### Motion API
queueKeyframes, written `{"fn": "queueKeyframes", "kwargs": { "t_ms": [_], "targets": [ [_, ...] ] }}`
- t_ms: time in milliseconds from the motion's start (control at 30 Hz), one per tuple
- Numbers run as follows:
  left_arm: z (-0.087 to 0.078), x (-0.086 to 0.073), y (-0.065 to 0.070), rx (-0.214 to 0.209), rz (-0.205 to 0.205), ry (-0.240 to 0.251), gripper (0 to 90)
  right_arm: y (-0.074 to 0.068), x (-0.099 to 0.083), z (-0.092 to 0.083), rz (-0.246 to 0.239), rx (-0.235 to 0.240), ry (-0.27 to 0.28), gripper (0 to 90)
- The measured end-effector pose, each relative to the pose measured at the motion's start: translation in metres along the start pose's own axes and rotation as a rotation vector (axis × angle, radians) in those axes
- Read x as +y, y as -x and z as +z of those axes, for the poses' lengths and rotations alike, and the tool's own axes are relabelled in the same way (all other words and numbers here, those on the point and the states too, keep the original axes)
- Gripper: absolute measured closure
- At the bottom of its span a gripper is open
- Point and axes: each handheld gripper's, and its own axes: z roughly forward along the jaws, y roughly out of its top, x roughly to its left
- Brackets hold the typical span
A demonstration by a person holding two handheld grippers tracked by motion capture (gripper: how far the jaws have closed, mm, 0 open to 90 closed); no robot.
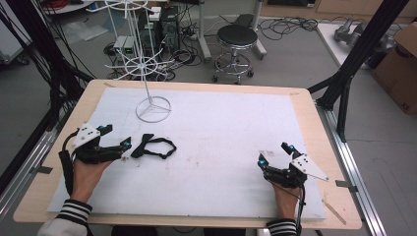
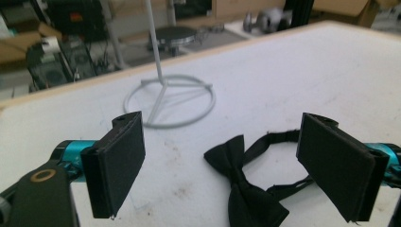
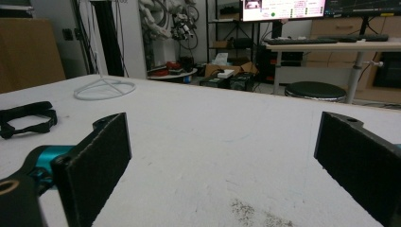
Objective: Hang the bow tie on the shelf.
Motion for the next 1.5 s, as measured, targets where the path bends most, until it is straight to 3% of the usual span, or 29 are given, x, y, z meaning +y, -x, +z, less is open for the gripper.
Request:
{"fn": "queueKeyframes", "kwargs": {
  "t_ms": [367,500,567,600,700,967,1333,1500],
  "targets": [
    [0.026,0.026,0.008,-0.043,0.084,-0.16,19.6,0.0,0.0,0.0,0.0,0.001,0.002,3.6],
    [0.038,0.031,0.008,-0.066,0.077,-0.234,19.3,0.0,0.0,0.0,-0.001,0.001,0.003,3.6],
    [0.045,0.034,0.007,-0.065,0.085,-0.284,19.3,0.0,0.0,0.0,0.0,0.001,0.005,3.6],
    [0.045,0.034,0.007,-0.065,0.085,-0.284,19.3,0.0,0.0,0.0,0.001,0.001,0.006,3.6],
    [0.053,0.035,0.007,-0.028,0.086,-0.34,19.3,0.0,0.0,0.0,-0.001,0.002,0.009,3.6],
    [0.07,0.03,0.004,-0.048,0.052,-0.486,20.8,-0.001,0.0,-0.001,-0.002,0.002,0.01,3.6],
    [0.084,0.024,0.009,-0.044,0.049,-0.633,27.1,-0.001,-0.001,-0.001,-0.001,0.004,0.016,3.6],
    [0.09,0.022,0.012,-0.027,0.039,-0.67,27.9,0.0,-0.001,-0.001,-0.005,0.004,0.021,3.6]
  ]
}}
